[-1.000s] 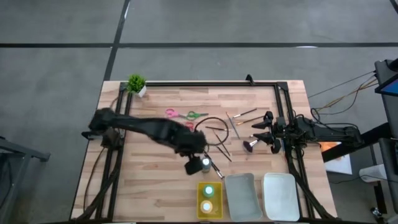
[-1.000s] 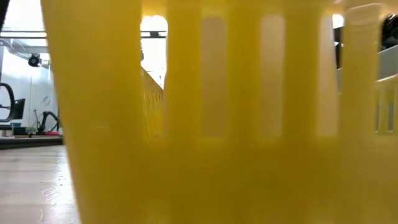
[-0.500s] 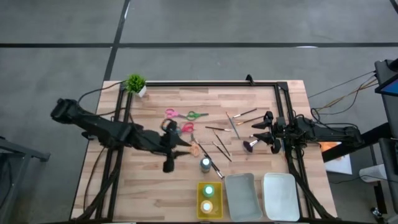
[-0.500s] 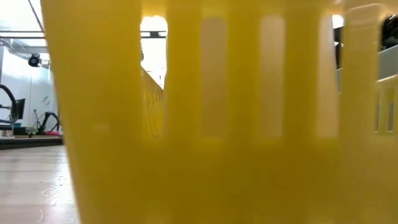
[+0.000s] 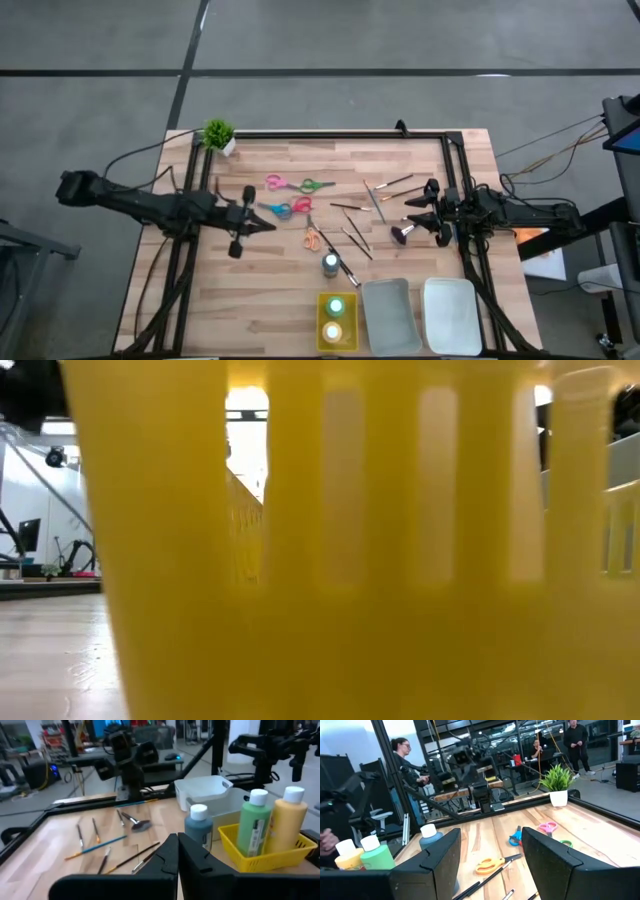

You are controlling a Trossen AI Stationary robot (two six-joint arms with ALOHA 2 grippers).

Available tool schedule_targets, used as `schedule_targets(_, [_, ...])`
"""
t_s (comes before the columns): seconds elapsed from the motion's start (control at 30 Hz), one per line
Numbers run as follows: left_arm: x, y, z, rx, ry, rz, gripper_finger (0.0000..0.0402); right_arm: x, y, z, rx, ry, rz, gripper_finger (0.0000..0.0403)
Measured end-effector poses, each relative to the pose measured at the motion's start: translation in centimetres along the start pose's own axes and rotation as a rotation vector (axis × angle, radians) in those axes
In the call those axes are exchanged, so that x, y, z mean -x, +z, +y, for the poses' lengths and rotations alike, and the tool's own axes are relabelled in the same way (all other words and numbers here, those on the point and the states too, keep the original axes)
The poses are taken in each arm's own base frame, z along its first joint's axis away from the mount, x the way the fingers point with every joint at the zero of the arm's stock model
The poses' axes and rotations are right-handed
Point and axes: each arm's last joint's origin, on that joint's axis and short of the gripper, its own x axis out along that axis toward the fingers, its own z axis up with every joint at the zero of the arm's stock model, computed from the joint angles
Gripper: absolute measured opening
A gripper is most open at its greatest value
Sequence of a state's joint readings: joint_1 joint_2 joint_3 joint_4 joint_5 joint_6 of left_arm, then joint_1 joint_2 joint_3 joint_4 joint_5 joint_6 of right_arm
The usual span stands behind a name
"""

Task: Pick & Place Paint Supplies
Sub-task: Put the blue paint bottle into the yellow bin

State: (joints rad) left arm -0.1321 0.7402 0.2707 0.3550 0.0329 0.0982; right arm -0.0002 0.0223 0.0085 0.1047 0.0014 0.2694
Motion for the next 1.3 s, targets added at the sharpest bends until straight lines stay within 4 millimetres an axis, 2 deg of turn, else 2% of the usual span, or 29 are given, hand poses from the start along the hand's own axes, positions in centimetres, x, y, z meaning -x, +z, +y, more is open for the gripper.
schedule_targets(0.2, [2.8, -2.2, -0.2, 0.024, 0.008, -0.093, 0.0000, 0.0, 0.0, 0.0, 0.000, 0.000, 0.000, 0.0207])
schedule_targets(0.4, [4.3, -4.6, -0.5, 0.075, 0.008, -0.159, 0.0000, 0.0, 0.0, 0.0, 0.000, 0.000, 0.000, 0.0207])
schedule_targets(0.47, [4.6, -4.6, -0.5, 0.084, 0.009, -0.163, 0.0000, 0.0, 0.0, 0.0, 0.000, 0.000, 0.000, 0.0207])
schedule_targets(0.6, [4.9, -5.1, -0.5, 0.093, 0.033, -0.115, 0.0000, 0.0, 0.0, 0.0, 0.000, -0.001, 0.000, 0.0207])
schedule_targets(0.73, [4.8, -6.5, -0.4, 0.109, 0.100, 0.028, 0.0000, 0.0, 0.0, 0.0, 0.000, 0.000, 0.000, 0.0207])
schedule_targets(0.83, [4.8, -7.2, -0.5, 0.204, 0.102, 0.098, 0.0000, 0.0, 0.0, 0.0, 0.000, -0.001, 0.000, 0.0207])
schedule_targets(1.0, [4.8, -7.3, -0.5, 0.352, 0.109, 0.102, 0.0000, 0.0, 0.0, 0.0, 0.000, 0.000, 0.000, 0.0207])
schedule_targets(1.3, [4.8, -7.4, -0.5, 0.360, 0.110, 0.103, 0.0000, 0.0, 0.0, 0.0, 0.000, 0.000, 0.000, 0.0207])
